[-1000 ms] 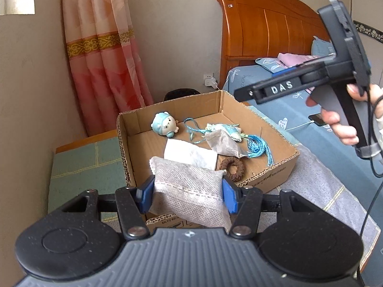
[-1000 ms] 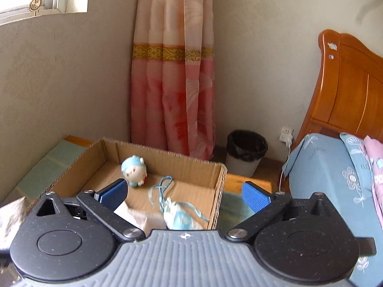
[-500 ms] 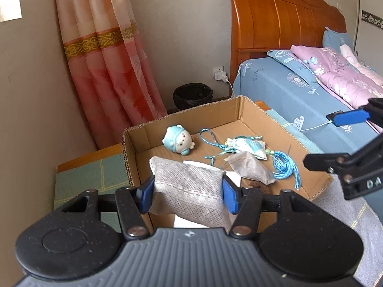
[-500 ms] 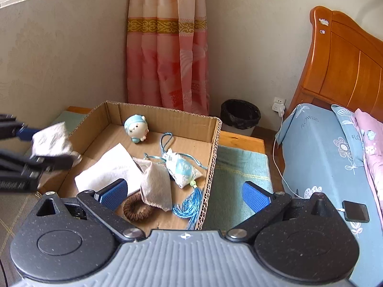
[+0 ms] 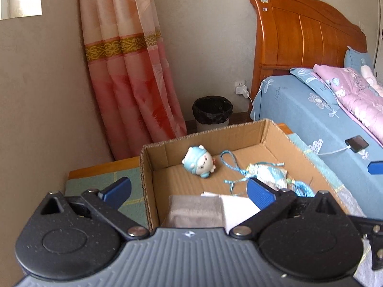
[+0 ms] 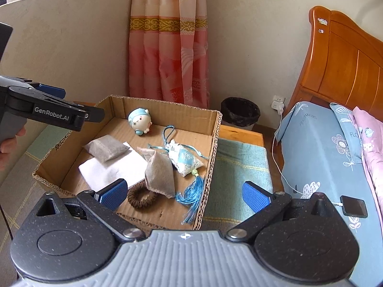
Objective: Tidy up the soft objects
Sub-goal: 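Withdraw both open grippers from the box toward the remaining items on the bed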
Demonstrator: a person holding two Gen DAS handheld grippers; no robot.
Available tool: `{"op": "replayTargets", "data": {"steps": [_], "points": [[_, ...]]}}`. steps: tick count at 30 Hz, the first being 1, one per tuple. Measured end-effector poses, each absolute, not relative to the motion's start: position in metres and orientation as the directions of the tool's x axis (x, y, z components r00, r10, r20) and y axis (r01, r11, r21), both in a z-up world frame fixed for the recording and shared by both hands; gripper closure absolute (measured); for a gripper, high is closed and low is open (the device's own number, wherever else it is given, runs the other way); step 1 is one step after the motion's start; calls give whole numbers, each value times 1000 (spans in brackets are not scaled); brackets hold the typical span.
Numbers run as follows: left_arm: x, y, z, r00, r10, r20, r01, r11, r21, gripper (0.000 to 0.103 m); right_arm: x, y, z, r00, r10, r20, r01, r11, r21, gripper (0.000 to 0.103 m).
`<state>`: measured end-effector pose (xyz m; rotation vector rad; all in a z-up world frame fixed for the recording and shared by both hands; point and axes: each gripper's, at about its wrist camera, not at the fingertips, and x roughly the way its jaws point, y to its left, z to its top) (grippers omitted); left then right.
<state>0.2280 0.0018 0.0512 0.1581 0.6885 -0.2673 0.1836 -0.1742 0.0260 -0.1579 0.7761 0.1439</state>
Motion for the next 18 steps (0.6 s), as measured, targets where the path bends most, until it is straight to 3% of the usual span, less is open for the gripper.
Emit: {"op": "replayTargets", "data": {"steps": [18], "points": [[128,21,58,778,-197,-597,288,956,59,1,135,-183,3,704,70,-707,-113,994,-14,0]]}}
